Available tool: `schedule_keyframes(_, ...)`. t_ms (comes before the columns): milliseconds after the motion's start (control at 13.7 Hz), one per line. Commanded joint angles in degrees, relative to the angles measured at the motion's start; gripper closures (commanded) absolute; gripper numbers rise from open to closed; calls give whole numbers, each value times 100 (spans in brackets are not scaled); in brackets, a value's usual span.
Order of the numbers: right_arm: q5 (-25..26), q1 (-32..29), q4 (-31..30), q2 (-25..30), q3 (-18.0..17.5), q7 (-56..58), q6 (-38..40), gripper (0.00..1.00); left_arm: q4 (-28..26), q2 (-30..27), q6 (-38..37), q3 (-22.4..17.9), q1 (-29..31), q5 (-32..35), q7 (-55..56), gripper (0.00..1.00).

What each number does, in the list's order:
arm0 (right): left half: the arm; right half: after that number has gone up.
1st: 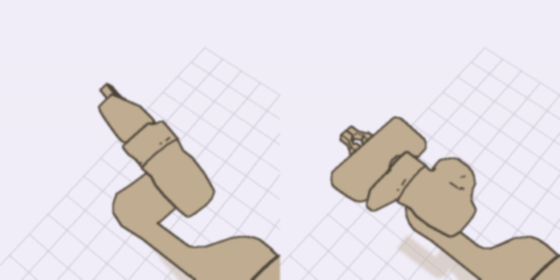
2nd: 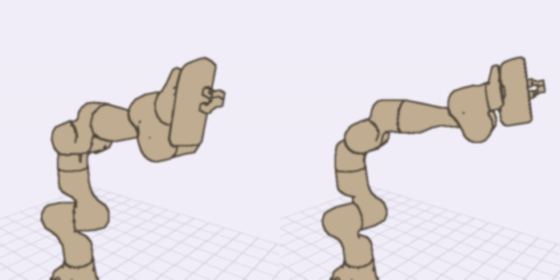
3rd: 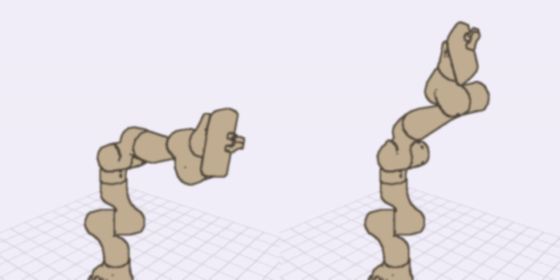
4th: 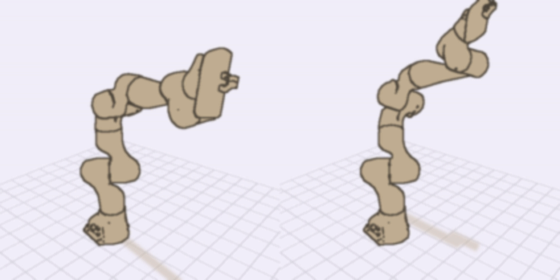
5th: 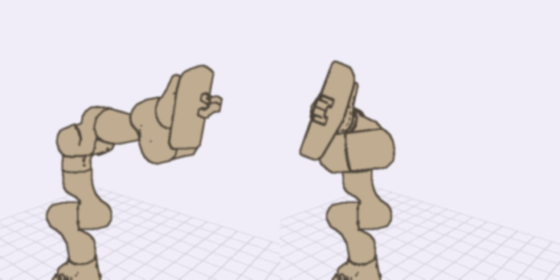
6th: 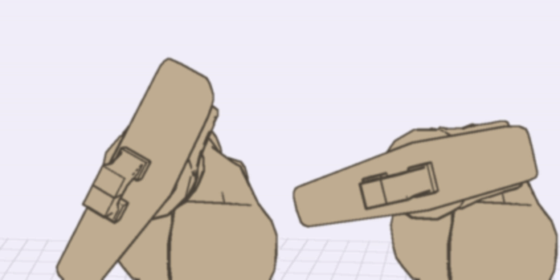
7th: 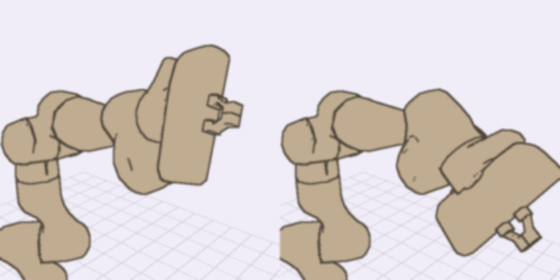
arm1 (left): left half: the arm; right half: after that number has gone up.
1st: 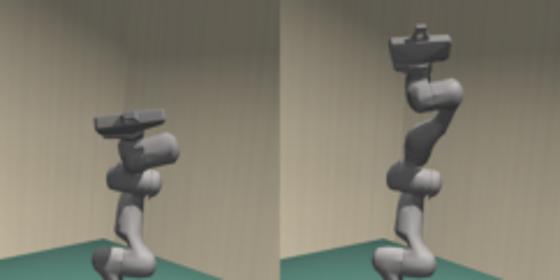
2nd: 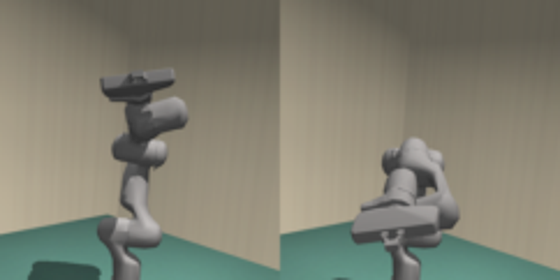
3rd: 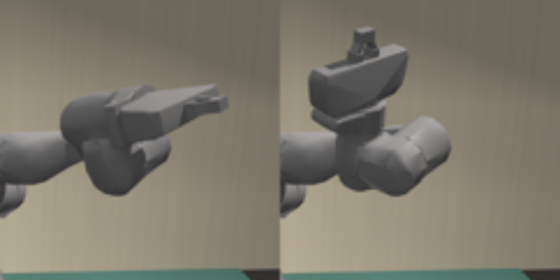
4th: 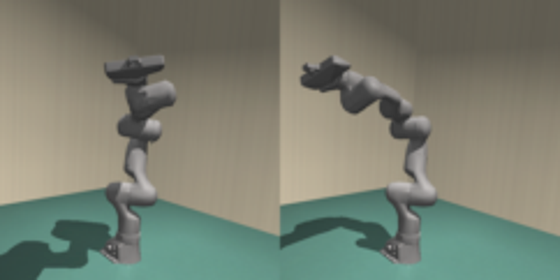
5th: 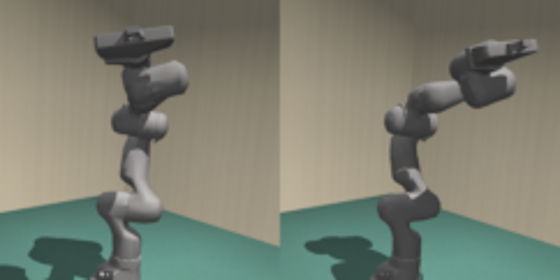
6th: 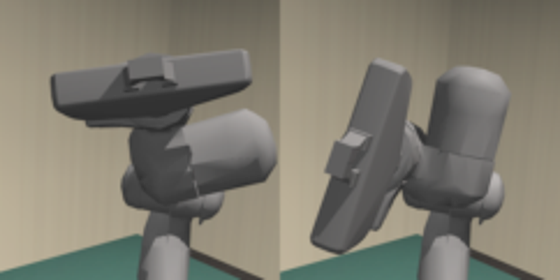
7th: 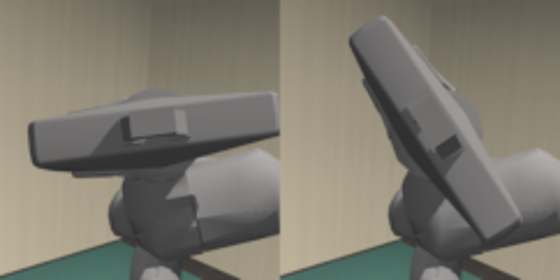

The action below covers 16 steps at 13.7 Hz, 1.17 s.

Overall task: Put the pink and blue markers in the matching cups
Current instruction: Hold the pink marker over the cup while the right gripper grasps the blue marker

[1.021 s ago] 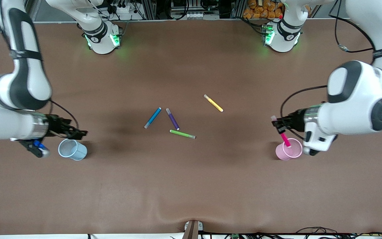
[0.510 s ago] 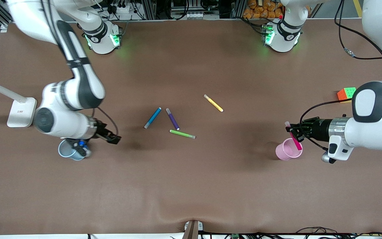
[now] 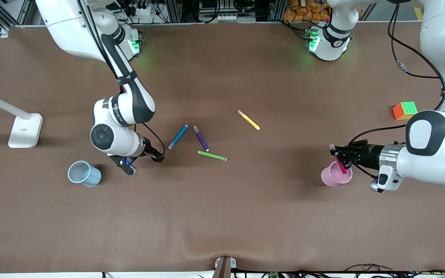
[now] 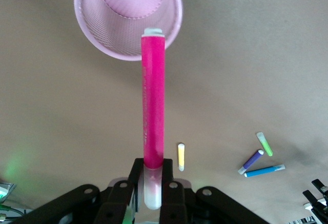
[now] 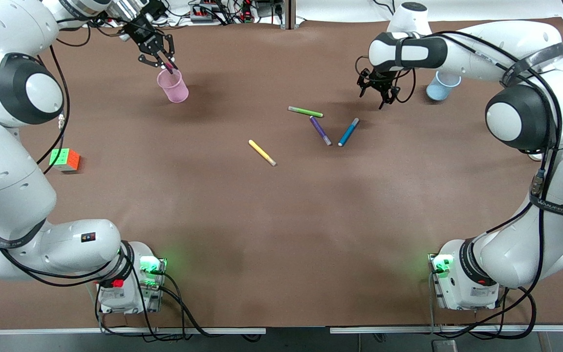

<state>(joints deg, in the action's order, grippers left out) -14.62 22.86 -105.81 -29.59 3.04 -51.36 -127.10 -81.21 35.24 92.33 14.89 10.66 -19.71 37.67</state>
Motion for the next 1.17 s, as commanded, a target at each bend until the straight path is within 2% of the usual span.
schedule_keyframes(0,-67,157,-282,-46,56,-103,-315,29,-27,79,-49,66,190,-182,-41,100)
schedule_keyframes(146,-67,306,-282,-126,56,-111,-376,34,-44,167,-49,66,235,-366,-41,100)
schedule_keyframes(438,-67,517,-282,-345,56,-418,-640,36,-35,308,-49,66,252,-498,-41,100)
schedule_keyframes(583,-67,587,-282,-354,56,-436,-632,52,-35,334,-49,66,314,-603,-41,100)
schedule_keyframes(948,-67,720,-300,-363,65,-647,-632,53,-26,483,-49,58,507,-964,-23,100)
schedule_keyframes(1021,-58,711,-300,-363,65,-647,-641,55,-27,536,-49,49,577,-1025,-23,100)
schedule_keyframes(1094,-58,711,-309,-363,65,-647,-632,63,-35,589,-49,58,647,-1139,-32,100)
